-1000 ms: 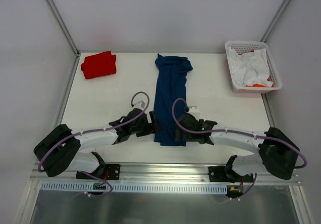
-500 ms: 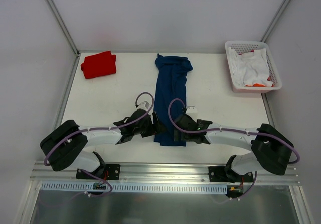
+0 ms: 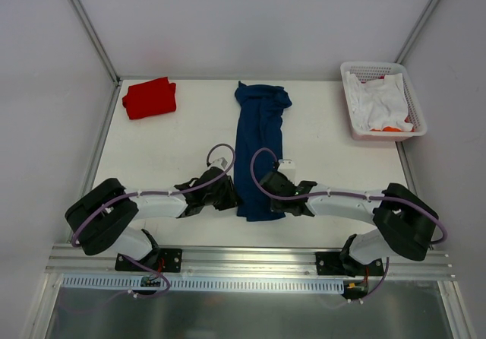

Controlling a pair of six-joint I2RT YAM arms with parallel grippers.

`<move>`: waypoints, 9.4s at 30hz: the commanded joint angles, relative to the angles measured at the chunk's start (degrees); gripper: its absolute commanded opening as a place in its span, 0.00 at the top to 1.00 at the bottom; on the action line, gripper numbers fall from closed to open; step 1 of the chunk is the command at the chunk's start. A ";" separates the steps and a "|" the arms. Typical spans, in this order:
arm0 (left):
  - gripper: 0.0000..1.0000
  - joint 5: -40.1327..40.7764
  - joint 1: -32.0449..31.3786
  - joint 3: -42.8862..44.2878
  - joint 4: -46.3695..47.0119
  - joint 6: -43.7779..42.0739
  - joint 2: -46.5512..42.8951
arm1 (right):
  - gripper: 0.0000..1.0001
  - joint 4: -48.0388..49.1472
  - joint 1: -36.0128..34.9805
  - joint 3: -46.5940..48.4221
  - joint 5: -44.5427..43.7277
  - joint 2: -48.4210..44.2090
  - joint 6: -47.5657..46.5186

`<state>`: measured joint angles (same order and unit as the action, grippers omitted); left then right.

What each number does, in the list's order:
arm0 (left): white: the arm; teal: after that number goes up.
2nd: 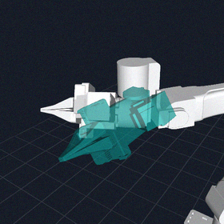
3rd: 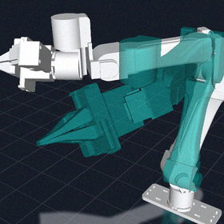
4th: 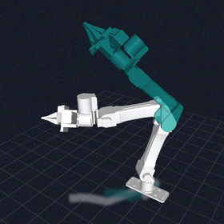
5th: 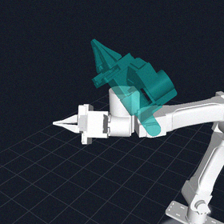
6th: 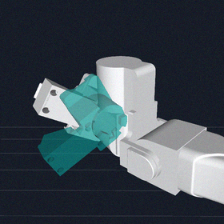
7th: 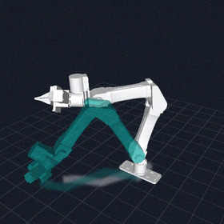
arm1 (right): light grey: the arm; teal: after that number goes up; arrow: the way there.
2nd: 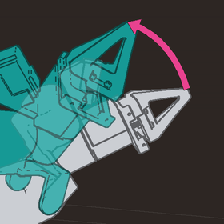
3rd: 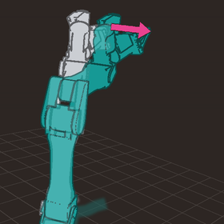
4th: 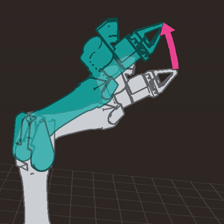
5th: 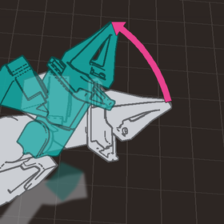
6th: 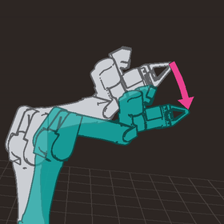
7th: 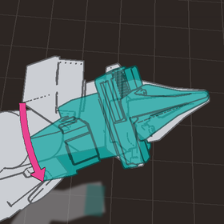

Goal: Fold and stack the t-shirts
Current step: Grab the bottom of the folded rectangular tshirt with both arms, then fold the folded rectangular tshirt in 1/3 of the way, then grab one side of the 2/3 rectangular tshirt with both arms

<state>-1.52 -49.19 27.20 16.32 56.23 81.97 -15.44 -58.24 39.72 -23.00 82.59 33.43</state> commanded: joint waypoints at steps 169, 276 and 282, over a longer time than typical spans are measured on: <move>0.22 -6.83 15.53 27.12 -4.46 -15.62 24.11 | 0.64 4.19 21.32 20.31 7.01 17.79 -16.73; 1.00 -7.62 14.82 27.29 -7.17 -16.85 22.62 | 0.44 3.92 22.47 16.17 4.72 9.43 -18.93; 1.00 -7.62 14.91 27.29 -7.26 -16.85 22.35 | 0.44 5.77 23.08 16.79 5.69 13.29 -19.02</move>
<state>-9.47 -33.80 54.81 11.42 40.88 105.62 -11.75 -35.81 54.39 -18.28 94.32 14.55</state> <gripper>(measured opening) 0.011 0.565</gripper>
